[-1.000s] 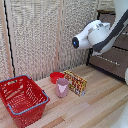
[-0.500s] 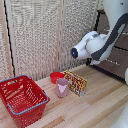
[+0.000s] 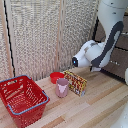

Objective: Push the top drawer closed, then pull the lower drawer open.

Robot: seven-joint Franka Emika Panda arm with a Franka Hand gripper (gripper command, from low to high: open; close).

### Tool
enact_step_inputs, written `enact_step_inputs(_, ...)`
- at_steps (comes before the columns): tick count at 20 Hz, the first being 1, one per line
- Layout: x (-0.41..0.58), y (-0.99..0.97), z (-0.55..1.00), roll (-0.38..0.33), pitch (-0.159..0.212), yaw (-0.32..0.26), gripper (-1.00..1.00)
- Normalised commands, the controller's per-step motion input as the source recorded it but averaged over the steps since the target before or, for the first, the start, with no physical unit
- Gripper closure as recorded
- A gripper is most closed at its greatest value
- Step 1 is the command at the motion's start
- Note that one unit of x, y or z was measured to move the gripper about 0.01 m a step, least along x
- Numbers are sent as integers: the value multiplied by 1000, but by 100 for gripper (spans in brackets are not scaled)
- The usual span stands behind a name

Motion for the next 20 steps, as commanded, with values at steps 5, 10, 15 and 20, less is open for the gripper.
enact_step_inputs(5, 80, -183, -317, -87, 0, 52, -100)
enact_step_inputs(10, 227, -475, -71, -14, -1, 36, -100)
enact_step_inputs(15, 306, -651, 132, 21, 0, 19, -100)
enact_step_inputs(20, 255, -415, 141, 8, 27, 11, 100)
